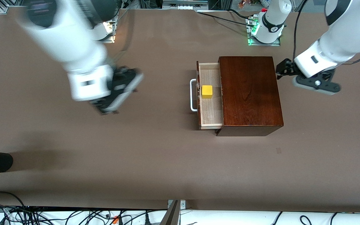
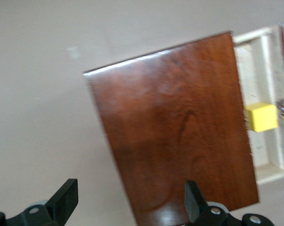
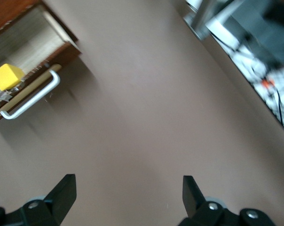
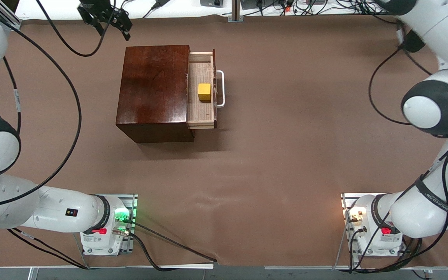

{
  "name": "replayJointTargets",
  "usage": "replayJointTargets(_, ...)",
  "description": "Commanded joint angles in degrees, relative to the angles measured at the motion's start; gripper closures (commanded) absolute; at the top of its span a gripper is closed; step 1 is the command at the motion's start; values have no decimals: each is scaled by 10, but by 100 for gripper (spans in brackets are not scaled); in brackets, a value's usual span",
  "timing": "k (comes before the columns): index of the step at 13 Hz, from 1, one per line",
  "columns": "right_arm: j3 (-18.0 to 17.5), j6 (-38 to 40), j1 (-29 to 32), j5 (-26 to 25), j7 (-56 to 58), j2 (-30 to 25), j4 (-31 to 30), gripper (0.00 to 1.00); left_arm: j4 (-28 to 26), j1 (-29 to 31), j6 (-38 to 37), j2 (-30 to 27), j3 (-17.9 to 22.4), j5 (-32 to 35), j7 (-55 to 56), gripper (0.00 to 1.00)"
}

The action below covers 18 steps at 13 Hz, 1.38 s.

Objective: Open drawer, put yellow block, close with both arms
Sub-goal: 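Move the left gripper to the drawer front while the right gripper retracts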

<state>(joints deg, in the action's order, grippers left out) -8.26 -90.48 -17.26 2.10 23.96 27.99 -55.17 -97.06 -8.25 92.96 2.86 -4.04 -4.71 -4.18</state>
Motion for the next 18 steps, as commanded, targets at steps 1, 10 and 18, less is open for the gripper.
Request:
replayJointTargets(1,30,40,47,33,-39,-36,-23,0,32,-22,-2,49,-14,-40,-67,74)
replayJointTargets(10,117,-50,76,1,-151,-254,-378,0,166,-216,138,221,-47,-41,-262,100)
replayJointTargets(18,139,-54,72,-15,-205,-245,-374,0,172,-278,213,329,-47,-38,-439,100)
